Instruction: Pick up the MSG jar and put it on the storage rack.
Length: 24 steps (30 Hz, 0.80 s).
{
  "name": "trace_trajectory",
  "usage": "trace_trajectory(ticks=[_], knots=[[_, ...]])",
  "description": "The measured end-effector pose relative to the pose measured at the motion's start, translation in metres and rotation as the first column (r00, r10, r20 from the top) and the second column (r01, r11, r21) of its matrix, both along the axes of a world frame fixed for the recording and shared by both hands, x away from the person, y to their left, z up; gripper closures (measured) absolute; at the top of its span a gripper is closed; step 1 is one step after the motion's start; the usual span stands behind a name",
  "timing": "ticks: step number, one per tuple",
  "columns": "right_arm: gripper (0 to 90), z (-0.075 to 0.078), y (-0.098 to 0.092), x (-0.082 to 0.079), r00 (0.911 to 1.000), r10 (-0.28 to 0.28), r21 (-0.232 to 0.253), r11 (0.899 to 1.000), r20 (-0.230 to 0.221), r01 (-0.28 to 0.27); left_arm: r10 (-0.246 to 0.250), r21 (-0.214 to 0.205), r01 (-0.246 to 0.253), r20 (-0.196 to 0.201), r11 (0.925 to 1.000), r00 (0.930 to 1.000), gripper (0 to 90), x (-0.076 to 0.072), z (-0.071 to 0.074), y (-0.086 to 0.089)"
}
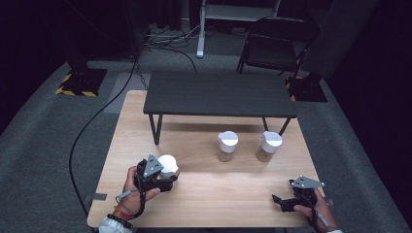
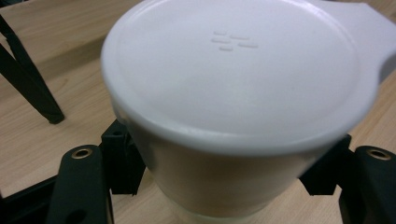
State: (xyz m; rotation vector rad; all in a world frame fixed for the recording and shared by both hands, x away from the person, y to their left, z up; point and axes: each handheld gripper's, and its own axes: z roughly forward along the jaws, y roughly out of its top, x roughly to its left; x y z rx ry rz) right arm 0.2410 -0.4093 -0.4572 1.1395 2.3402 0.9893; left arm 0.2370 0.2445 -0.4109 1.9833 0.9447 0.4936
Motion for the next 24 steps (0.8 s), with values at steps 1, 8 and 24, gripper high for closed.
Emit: trace_trajectory(ticks=[1, 8, 24], knots=[[0.0, 0.0, 0.0, 0.0, 1.0, 0.0, 0.0, 1.0, 0.0, 0.0, 0.001, -0.005, -0.001, 0.002, 1.0, 1.0, 30.2, 0.0, 0.001, 0.0], [0.0, 0.0, 0.0, 0.0, 1.0, 0.0, 0.0, 1.0, 0.0, 0.0, 0.011, -0.015, -0.01, 0.021, 0.9998, 0.9997, 30.2, 0.001, 0.01, -0.003], [0.0, 0.0, 0.0, 0.0, 1.0, 0.0, 0.0, 1.0, 0.0, 0.0, 0.056, -0.075, -0.053, 0.038, 0.9958, 0.9977, 30.2, 0.01, 0.035, -0.011]])
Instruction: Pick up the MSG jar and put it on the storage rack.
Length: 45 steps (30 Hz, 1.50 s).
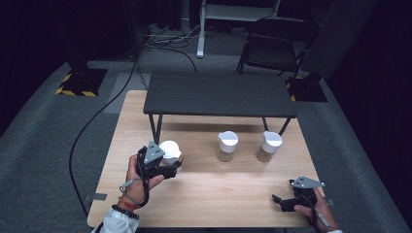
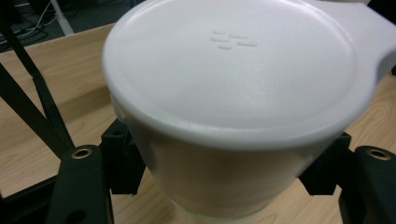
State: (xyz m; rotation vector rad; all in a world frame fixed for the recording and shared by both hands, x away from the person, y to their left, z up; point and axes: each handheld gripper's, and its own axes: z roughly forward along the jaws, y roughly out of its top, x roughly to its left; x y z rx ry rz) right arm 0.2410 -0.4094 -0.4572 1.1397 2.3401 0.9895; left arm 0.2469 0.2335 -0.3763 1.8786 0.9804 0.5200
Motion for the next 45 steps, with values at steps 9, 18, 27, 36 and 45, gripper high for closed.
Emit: trace_trajectory(ticks=[9, 18, 27, 36, 45], knots=[[0.0, 0.0, 0.0, 0.0, 1.0, 0.0, 0.0, 1.0, 0.0, 0.0, 0.021, -0.025, -0.02, 0.028, 0.9995, 0.9994, 30.2, 0.006, 0.014, -0.009], [0.0, 0.0, 0.0, 0.0, 1.0, 0.0, 0.0, 1.0, 0.0, 0.0, 0.02, -0.032, -0.018, 0.057, 0.9993, 0.9982, 30.2, 0.01, 0.033, -0.016], [0.0, 0.0, 0.0, 0.0, 1.0, 0.0, 0.0, 1.0, 0.0, 0.0, 0.008, -0.045, -0.004, 0.091, 0.999, 0.9958, 30.2, 0.014, 0.054, -0.021], [0.0, 0.0, 0.0, 0.0, 1.0, 0.0, 0.0, 1.0, 0.0, 0.0, 0.011, -0.056, -0.004, 0.116, 0.9984, 0.9932, 30.2, 0.02, 0.072, -0.029], [0.0, 0.0, 0.0, 0.0, 1.0, 0.0, 0.0, 1.0, 0.0, 0.0, 0.004, -0.074, 0.006, 0.124, 0.9972, 0.9923, 30.2, 0.026, 0.092, -0.027]])
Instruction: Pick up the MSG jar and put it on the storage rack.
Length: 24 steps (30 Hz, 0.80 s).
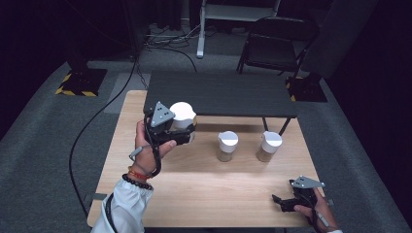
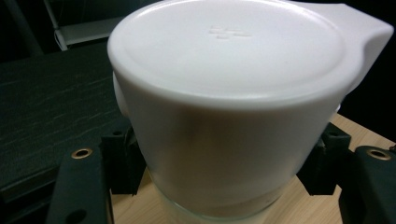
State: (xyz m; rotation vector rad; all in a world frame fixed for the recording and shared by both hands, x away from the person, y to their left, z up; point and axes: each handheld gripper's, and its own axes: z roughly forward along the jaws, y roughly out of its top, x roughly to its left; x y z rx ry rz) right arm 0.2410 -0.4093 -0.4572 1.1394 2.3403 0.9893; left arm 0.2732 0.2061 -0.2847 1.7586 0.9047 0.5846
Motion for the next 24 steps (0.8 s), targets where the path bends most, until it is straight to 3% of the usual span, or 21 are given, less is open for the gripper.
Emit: trace_trajectory(ticks=[9, 24], knots=[[0.0, 0.0, 0.0, 0.0, 1.0, 0.0, 0.0, 1.0, 0.0, 0.0, 0.02, 0.006, -0.02, 0.031, 0.9998, 0.9993, 30.2, 0.002, 0.015, -0.009], [0.0, 0.0, 0.0, 0.0, 1.0, 0.0, -0.001, 1.0, -0.001, 0.0, 0.03, -0.008, -0.03, 0.033, 0.9995, 0.999, 30.2, 0.024, 0.034, -0.017]])
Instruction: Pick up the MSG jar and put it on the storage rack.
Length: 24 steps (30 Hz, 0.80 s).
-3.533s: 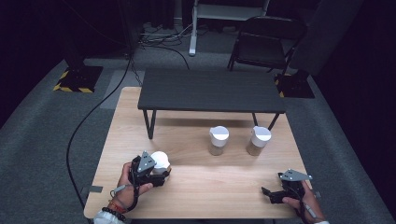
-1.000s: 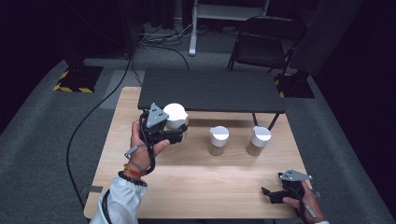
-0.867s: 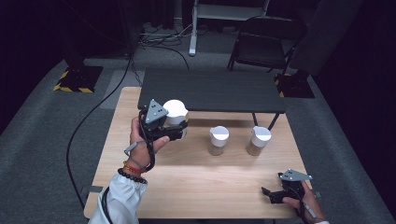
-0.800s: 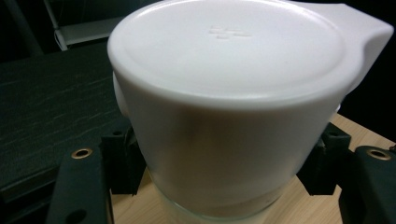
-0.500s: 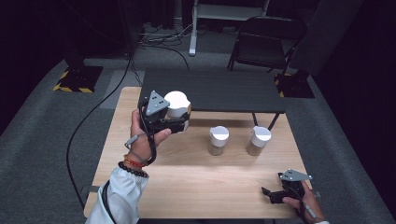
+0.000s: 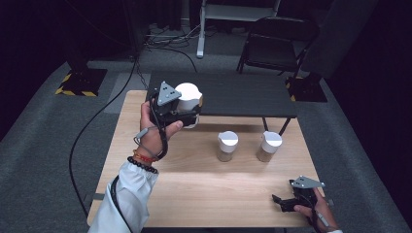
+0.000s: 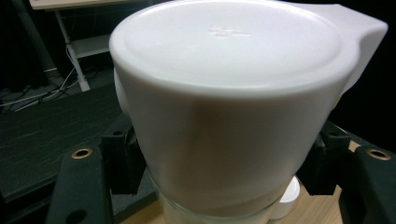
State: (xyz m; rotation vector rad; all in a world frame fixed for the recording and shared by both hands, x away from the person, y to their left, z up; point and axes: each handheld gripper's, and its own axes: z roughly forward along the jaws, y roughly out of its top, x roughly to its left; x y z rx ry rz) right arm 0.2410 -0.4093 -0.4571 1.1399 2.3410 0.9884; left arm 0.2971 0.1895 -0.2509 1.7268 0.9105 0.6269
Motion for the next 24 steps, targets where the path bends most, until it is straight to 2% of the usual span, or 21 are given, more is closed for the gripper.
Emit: trace_trajectory(ticks=[11, 24], knots=[[0.0, 0.0, 0.0, 0.0, 1.0, 0.004, 0.0, 1.0, 0.0, -0.004, 0.02, 0.003, -0.02, -0.006, 0.9998, 0.9998, 30.2, 0.022, 0.015, -0.007], [0.0, 0.0, 0.0, 0.0, 1.0, 0.004, 0.0, 1.0, 0.0, -0.004, 0.081, 0.01, -0.081, -0.023, 0.9967, 0.9964, 30.2, 0.048, 0.028, -0.01]])
